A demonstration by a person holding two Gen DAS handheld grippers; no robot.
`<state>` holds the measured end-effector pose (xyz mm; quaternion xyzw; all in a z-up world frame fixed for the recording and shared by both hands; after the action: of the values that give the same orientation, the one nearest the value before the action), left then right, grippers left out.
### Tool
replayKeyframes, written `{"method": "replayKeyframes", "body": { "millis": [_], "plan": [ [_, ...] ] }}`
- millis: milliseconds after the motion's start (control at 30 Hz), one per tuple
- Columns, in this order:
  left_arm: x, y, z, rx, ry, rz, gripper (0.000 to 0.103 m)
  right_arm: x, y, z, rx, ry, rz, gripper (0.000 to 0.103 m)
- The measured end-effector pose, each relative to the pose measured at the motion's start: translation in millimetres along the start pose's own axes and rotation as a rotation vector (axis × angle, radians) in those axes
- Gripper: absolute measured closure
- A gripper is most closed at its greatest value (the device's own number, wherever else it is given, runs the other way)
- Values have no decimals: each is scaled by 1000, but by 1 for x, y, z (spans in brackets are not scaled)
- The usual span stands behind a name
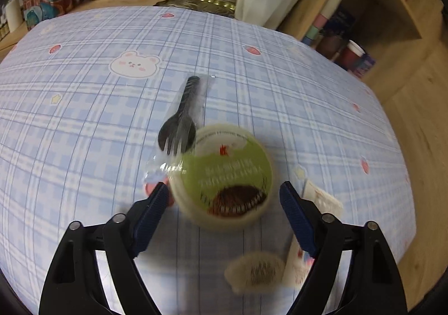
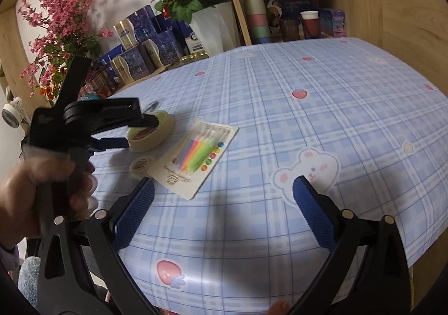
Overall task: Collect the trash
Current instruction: 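Grasp the green YEAH YOGURT cup with the left tool and lift it, then grasp the highlighter pen card with the right tool while the left tool holds the cup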
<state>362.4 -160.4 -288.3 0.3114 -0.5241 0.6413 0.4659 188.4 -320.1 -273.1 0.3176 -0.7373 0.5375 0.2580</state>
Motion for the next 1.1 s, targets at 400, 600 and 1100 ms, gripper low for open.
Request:
{"method": "replayKeyframes", "body": {
  "millis": [400, 600, 1100],
  "plan": [
    [-19, -12, 16, -81, -195, 14, 17, -5, 5, 10, -8, 25, -23, 6],
    [-12, -6, 9, -101, -155, 6, 22, -8, 6, 9, -5, 41, -39, 6],
    [77, 40, -28, -33, 103, 66, 22, -58, -35, -13, 13, 37, -173, 25]
  ]
}}
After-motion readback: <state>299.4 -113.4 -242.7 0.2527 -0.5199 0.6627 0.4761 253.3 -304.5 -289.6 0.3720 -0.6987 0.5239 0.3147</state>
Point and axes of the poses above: each gripper's, at about its wrist camera, not at the fingertips, and x roughly against the way its jaws point, z to its right, y to its underside, the point moved 5 cm from there along -x, roughly the way its jaws point, and after that the axes turned 9 degrees about -z, right-handed, at the moved point
